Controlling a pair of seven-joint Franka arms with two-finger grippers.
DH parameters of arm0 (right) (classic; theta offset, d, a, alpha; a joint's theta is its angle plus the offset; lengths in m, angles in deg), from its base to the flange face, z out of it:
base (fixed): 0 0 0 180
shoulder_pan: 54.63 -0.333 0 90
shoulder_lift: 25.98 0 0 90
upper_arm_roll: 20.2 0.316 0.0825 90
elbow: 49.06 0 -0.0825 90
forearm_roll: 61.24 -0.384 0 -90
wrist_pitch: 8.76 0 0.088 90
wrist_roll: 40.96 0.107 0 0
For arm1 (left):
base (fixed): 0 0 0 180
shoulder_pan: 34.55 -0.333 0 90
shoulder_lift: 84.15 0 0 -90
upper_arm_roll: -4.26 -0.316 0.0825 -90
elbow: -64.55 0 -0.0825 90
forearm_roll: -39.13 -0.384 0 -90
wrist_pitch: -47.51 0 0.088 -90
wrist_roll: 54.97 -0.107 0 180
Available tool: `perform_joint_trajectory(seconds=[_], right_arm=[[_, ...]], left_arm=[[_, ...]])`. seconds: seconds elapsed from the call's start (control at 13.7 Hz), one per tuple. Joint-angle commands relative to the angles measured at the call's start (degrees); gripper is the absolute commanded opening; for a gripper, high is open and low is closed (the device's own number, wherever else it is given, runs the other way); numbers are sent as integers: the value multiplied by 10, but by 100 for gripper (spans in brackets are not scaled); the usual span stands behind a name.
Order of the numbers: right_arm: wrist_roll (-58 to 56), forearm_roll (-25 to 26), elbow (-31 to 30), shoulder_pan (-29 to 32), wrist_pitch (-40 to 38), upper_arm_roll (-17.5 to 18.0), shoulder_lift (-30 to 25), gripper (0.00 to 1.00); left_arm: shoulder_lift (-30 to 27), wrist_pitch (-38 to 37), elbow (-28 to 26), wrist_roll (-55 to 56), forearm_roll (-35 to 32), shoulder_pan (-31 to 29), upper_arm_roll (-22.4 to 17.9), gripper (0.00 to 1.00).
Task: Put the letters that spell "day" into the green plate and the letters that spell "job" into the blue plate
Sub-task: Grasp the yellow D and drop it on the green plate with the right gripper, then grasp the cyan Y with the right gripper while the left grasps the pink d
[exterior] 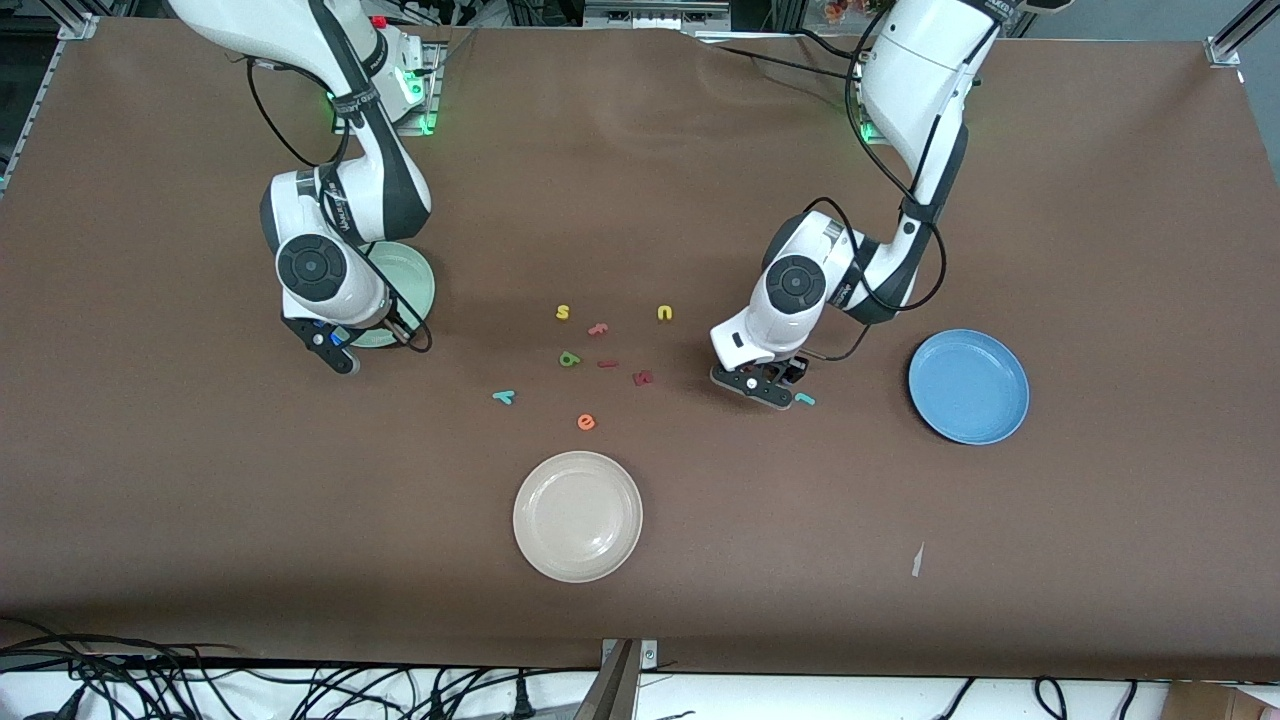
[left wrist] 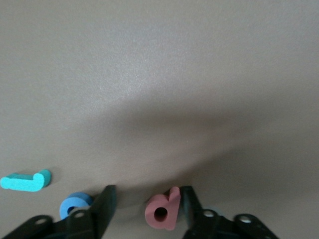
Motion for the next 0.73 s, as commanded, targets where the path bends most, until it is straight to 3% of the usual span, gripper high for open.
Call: perform_joint_trajectory(seconds=[0.0, 0.22, 0.51, 0.59, 0.66], right_arm=[[3, -2, -26, -5, 9, -2, -27, 100], [9, -10, 8, -6, -6, 2, -28, 100], [6, -10, 108, -9, -6, 36, 1, 100], [6, -11, 138, -10, -3, 40, 22, 100], [-1, -15, 165, -13, -2, 42, 51, 100]], left_arm=[[10, 4, 2, 4, -11, 4, -5, 53], [9, 4, 2, 4, -11, 3, -5, 44], [10, 4, 2, 4, -11, 3, -5, 44], [10, 4, 2, 5, -11, 2, -5, 49], [10, 3, 2, 6, -11, 2, -5, 68]])
